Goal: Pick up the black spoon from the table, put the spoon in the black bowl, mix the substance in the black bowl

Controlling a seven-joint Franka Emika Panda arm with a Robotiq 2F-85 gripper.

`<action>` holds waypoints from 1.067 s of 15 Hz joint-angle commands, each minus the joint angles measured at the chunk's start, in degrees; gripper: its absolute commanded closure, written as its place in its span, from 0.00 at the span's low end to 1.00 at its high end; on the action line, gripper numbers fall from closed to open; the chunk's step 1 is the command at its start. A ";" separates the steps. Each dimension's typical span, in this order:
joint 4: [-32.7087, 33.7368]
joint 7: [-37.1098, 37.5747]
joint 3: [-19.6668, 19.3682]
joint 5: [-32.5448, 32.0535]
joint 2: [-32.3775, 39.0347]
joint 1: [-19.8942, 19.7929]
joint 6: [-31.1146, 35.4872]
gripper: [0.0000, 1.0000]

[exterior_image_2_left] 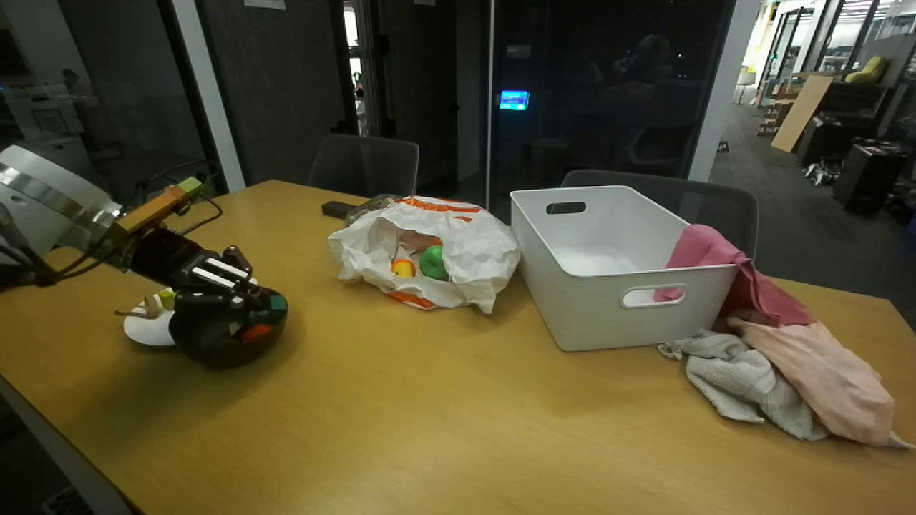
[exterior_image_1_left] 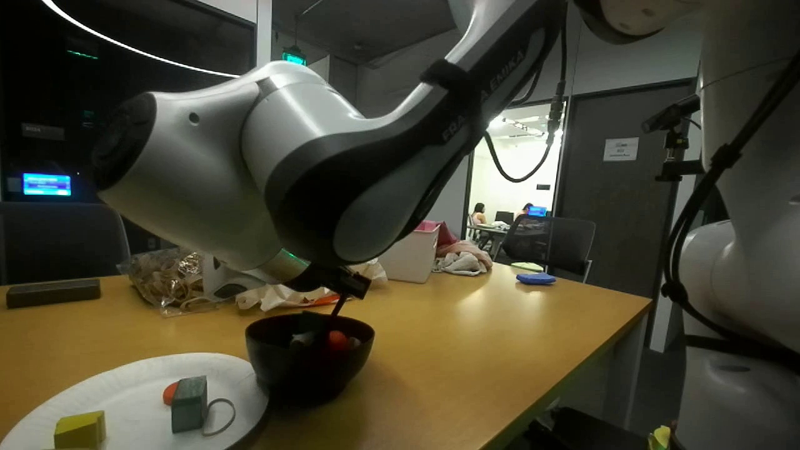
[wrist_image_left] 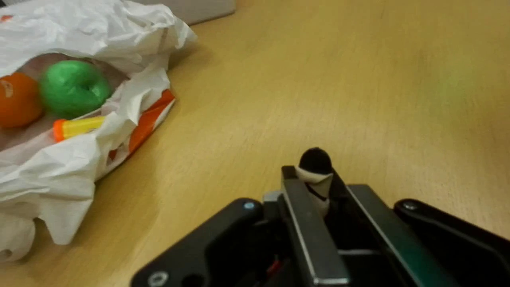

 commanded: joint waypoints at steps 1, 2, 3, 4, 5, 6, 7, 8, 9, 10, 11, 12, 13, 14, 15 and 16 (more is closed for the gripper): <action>-2.44 0.93 -0.25 -4.79 -2.20 0.86 -2.92 0.88; -2.50 0.60 -0.15 -4.12 -2.32 0.76 -3.66 0.88; -2.10 -0.30 -0.03 -1.73 -2.26 0.58 -4.59 0.88; -1.68 -1.37 0.09 0.61 -2.34 0.32 -4.70 0.88; -1.54 -1.85 0.13 2.22 -2.42 0.16 -4.56 0.88; -1.54 -1.65 0.10 3.53 -2.60 0.00 -3.71 0.88; -1.58 -1.37 0.05 4.39 -2.77 -0.06 -3.18 0.88; -1.58 -1.07 -0.01 5.17 -2.96 -0.08 -2.81 0.88; -1.65 -0.65 -0.07 5.35 -3.17 -0.09 -2.38 0.88; -1.61 -0.55 -0.12 5.81 -3.32 -0.08 -2.31 0.88; -1.73 -0.36 -0.17 5.72 -3.54 -0.04 -2.26 0.76; -1.63 0.06 -0.22 5.82 -3.63 0.01 -2.45 0.54; -1.60 0.09 -0.24 5.79 -3.76 0.03 -2.51 0.51; -1.37 0.77 -0.21 5.98 -4.05 0.10 -2.50 0.51; -1.29 0.92 -0.20 5.92 -4.28 0.12 -2.33 0.45; -0.99 1.11 -0.11 6.06 -4.85 0.18 -1.87 0.36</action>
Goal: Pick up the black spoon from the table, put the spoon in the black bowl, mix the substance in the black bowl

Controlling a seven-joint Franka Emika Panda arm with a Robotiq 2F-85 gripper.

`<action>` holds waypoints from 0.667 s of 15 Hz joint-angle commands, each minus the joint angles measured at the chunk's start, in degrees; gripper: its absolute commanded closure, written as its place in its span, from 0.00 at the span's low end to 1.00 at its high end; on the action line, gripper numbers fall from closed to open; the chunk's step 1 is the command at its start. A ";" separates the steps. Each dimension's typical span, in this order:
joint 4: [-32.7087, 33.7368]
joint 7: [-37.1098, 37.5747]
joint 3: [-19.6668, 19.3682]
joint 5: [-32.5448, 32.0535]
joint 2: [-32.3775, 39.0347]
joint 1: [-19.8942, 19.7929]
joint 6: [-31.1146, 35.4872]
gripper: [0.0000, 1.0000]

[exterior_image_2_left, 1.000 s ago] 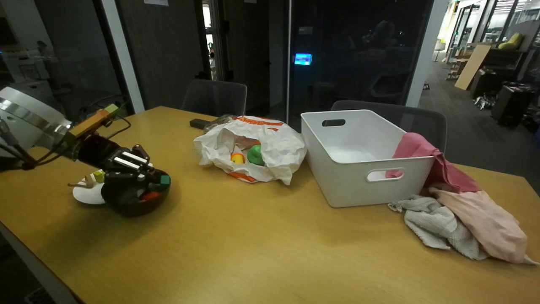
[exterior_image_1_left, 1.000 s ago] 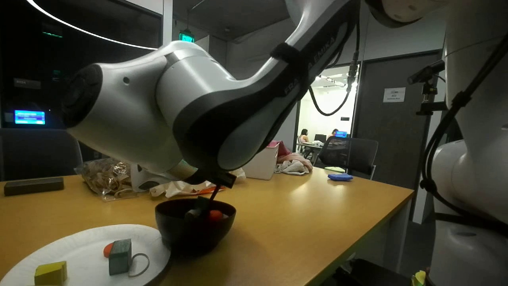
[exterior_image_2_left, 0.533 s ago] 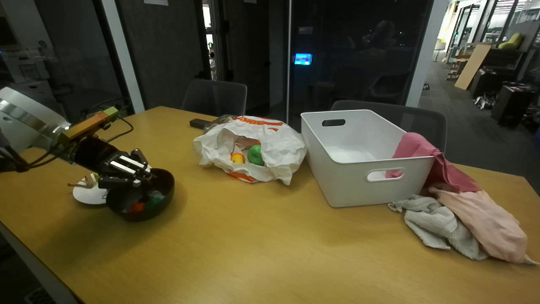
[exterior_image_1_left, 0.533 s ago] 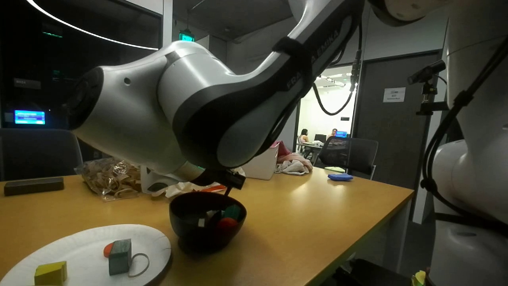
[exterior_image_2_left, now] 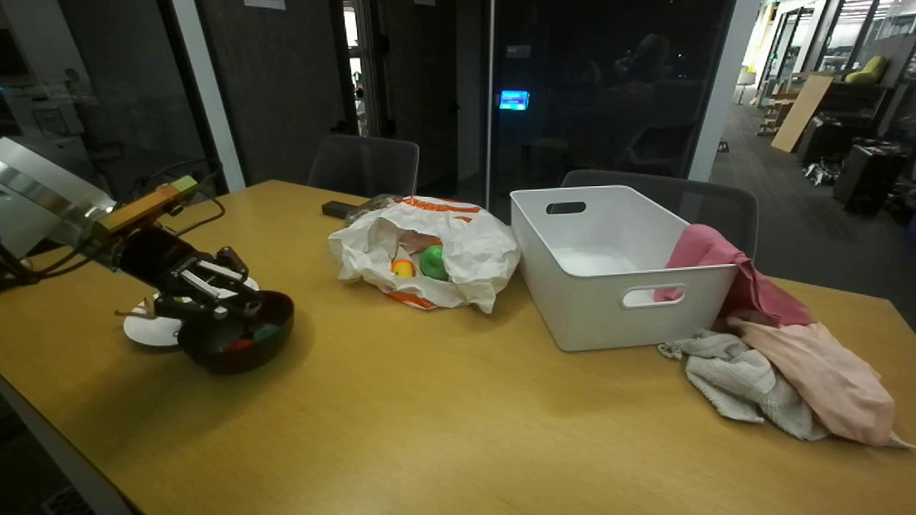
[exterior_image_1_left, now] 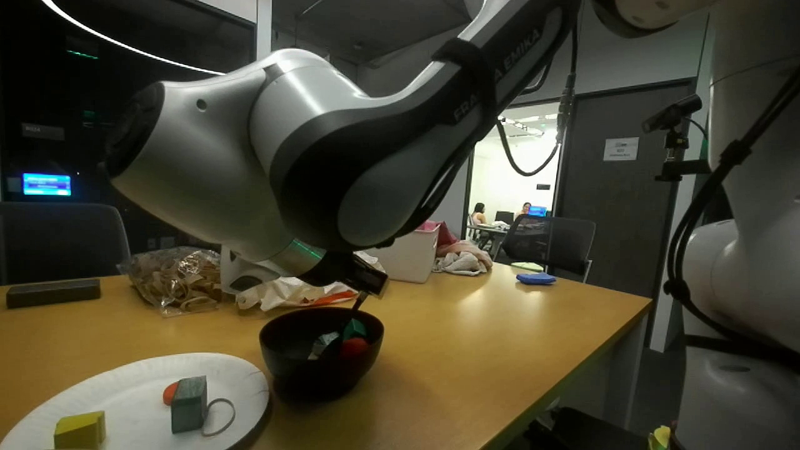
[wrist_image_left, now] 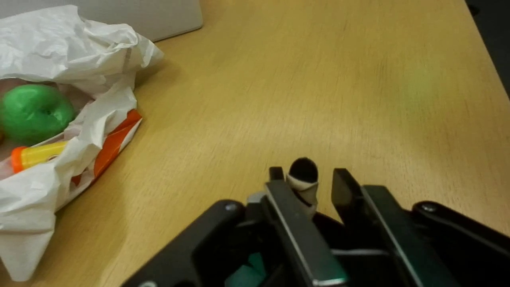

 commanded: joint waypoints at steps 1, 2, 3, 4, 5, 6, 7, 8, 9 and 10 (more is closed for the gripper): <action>0.20 0.69 -0.10 1.16 -3.01 0.20 1.45 0.29; 0.88 1.34 -0.16 1.51 -3.65 0.19 1.64 0.22; 1.34 2.20 -0.26 1.65 -4.15 0.18 1.84 0.13; 2.13 3.31 -0.50 2.63 -4.97 -0.02 1.86 0.07; 2.99 4.03 -0.74 4.05 -5.69 -0.20 1.75 0.00; 4.18 3.62 -1.09 7.41 -6.53 -0.54 1.75 0.00; 5.13 2.70 -1.47 10.48 -7.30 -0.76 1.56 0.00; 6.12 1.66 -1.96 13.56 -8.05 -1.01 1.47 0.00; 6.79 1.55 -2.53 16.38 -8.93 -1.23 1.86 0.00; 7.33 2.15 -3.14 18.82 -9.73 -1.46 2.24 0.00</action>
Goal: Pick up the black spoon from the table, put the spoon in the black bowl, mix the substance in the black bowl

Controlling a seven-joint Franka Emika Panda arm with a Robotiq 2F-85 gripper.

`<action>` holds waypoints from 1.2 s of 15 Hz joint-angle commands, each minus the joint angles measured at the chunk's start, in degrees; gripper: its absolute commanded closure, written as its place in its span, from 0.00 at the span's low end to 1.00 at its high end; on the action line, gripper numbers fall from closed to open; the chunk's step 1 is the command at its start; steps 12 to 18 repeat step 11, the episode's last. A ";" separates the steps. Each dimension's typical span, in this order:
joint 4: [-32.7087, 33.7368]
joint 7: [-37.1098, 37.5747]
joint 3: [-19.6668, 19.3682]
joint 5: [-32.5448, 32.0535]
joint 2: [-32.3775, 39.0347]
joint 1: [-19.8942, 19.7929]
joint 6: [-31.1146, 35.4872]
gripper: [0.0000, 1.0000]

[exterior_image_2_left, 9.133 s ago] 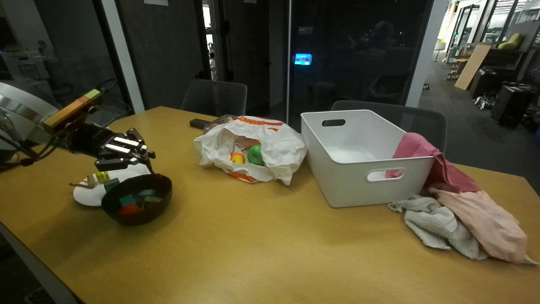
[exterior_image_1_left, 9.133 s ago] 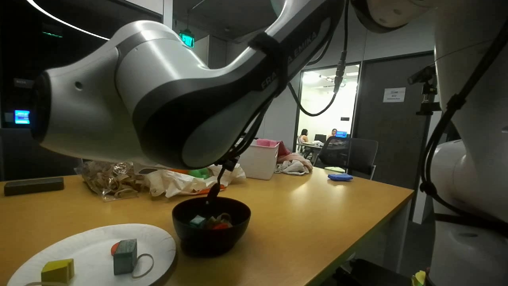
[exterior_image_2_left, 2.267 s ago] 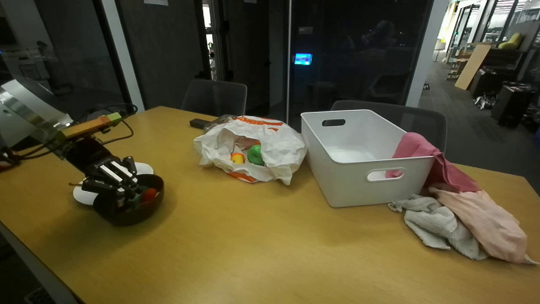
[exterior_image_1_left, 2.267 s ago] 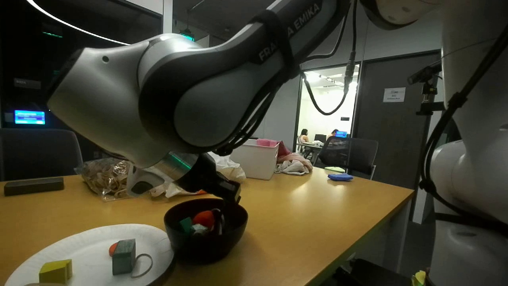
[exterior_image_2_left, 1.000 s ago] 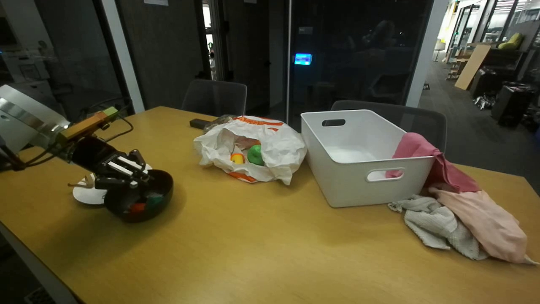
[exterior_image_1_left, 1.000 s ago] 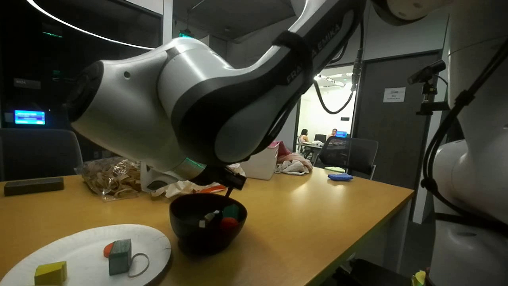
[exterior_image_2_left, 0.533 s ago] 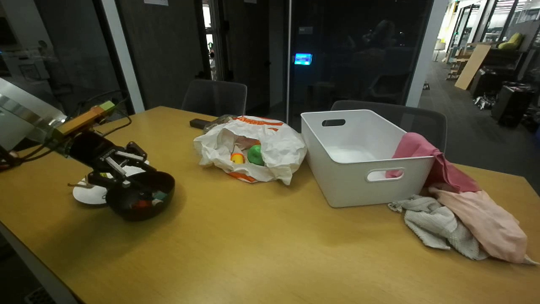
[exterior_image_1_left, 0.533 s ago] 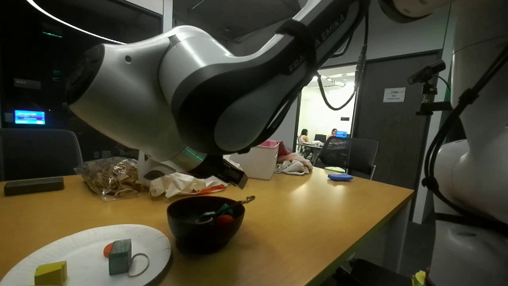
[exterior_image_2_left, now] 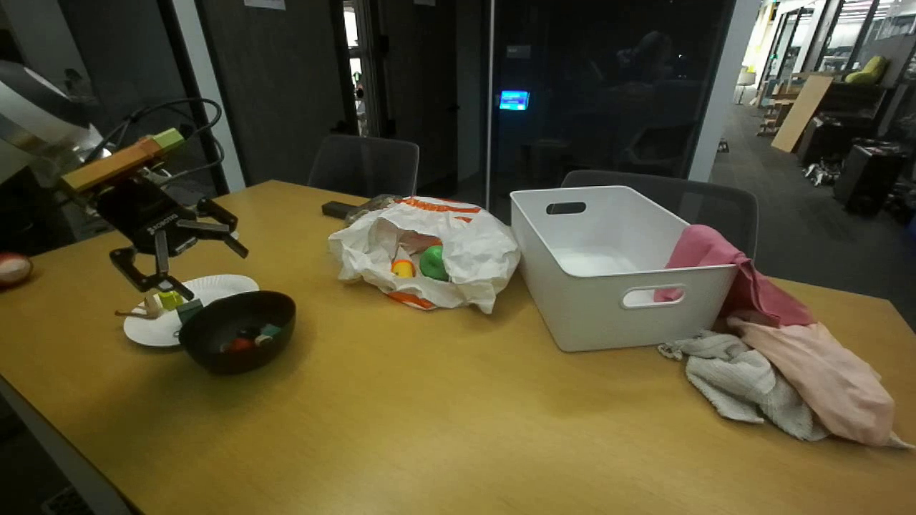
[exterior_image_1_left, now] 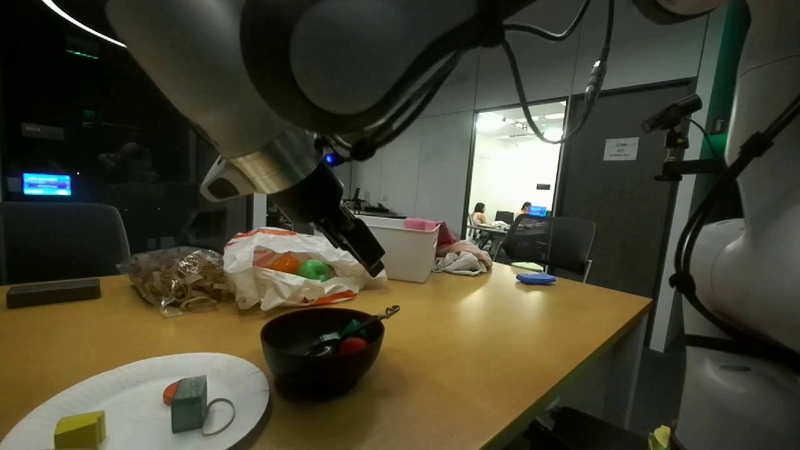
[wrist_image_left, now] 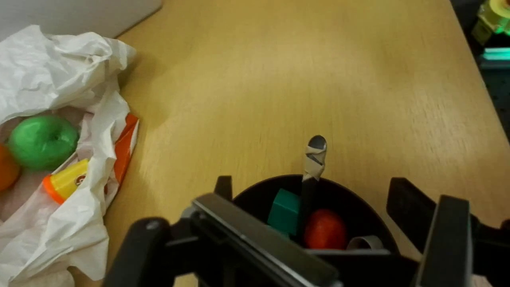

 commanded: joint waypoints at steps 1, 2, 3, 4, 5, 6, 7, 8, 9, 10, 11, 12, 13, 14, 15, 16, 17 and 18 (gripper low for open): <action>2.44 -1.59 -2.13 9.63 -3.80 -1.16 0.90 0.00; 2.83 -2.12 -2.93 12.57 -4.55 -1.49 1.09 0.00; 3.09 -2.14 -3.60 14.98 -5.06 -1.76 1.44 0.01; 3.06 -2.72 -4.48 17.68 -5.85 -2.17 1.76 0.00; 2.96 -3.12 -5.34 20.12 -6.51 -2.60 2.14 0.00; 2.49 -3.90 -6.24 22.61 -7.40 -3.01 3.04 0.00; 1.98 -4.90 -7.11 25.00 -8.29 -3.36 4.14 0.00; 0.94 -5.99 -7.94 27.18 -9.46 -3.66 6.27 0.00; 0.02 -6.92 -8.72 29.14 -10.37 -3.96 8.33 0.00; 2.62 -4.27 -7.41 25.66 -6.94 -3.37 4.65 0.00; 2.51 -4.62 -7.75 26.07 -7.21 -3.60 4.93 0.00; 2.51 -4.62 -7.75 26.07 -7.21 -3.60 4.93 0.00; 2.51 -4.62 -7.75 26.07 -7.21 -3.60 4.93 0.00; 2.51 -4.62 -7.75 26.07 -7.21 -3.60 4.93 0.00; 2.51 -4.62 -7.75 26.07 -7.21 -3.60 4.93 0.00; 2.51 -4.62 -7.75 26.07 -7.21 -3.60 4.93 0.00; 2.51 -4.62 -7.75 26.07 -7.21 -3.60 4.93 0.00; 2.51 -4.62 -7.75 26.07 -7.21 -3.60 4.93 0.00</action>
